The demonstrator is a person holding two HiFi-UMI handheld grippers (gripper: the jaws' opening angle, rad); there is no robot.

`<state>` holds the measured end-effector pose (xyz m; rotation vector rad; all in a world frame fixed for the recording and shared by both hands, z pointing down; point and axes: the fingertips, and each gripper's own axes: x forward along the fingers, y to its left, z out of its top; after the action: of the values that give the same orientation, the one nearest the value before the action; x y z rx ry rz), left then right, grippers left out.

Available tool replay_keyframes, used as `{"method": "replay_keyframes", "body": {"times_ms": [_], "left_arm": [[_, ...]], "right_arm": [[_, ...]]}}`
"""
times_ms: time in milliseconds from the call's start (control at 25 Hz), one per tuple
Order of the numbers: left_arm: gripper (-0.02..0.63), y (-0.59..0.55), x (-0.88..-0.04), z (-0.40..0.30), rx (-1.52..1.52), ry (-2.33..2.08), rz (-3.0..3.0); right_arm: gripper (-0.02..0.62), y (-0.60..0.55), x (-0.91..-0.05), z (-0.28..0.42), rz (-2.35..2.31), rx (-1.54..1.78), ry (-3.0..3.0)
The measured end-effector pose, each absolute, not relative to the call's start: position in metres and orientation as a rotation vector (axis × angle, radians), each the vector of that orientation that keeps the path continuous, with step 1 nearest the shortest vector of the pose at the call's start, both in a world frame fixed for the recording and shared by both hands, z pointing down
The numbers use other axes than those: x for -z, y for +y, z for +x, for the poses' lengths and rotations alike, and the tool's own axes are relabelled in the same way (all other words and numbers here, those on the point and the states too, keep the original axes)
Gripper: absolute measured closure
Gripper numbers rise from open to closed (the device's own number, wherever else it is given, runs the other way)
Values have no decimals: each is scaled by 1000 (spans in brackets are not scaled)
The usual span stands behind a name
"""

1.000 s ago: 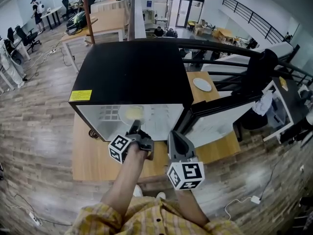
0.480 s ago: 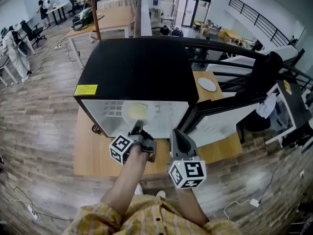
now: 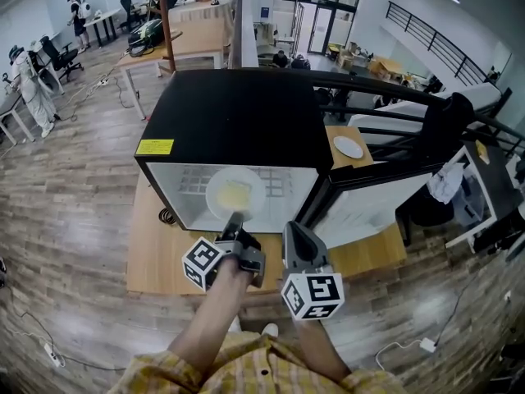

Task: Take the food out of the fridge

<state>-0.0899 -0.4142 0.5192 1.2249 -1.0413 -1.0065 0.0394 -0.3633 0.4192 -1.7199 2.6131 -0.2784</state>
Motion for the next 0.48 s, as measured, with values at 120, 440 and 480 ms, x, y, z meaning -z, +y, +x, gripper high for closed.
{"method": "replay_keyframes", "body": {"times_ms": [120,440,480], "left_arm": [[586,-400,-514,-90,1008,-1040,1225],[586,-360,-499,-90,1010,-1017,1245],[586,-355,-496,-89,1011,-1015,1253]], "right_arm": [[594,-356,-419,35,-1708,278,2621],[594,-334,-418,25,-1684,287,2636],[594,-331,-418,25,-1683,288,2638]]}}
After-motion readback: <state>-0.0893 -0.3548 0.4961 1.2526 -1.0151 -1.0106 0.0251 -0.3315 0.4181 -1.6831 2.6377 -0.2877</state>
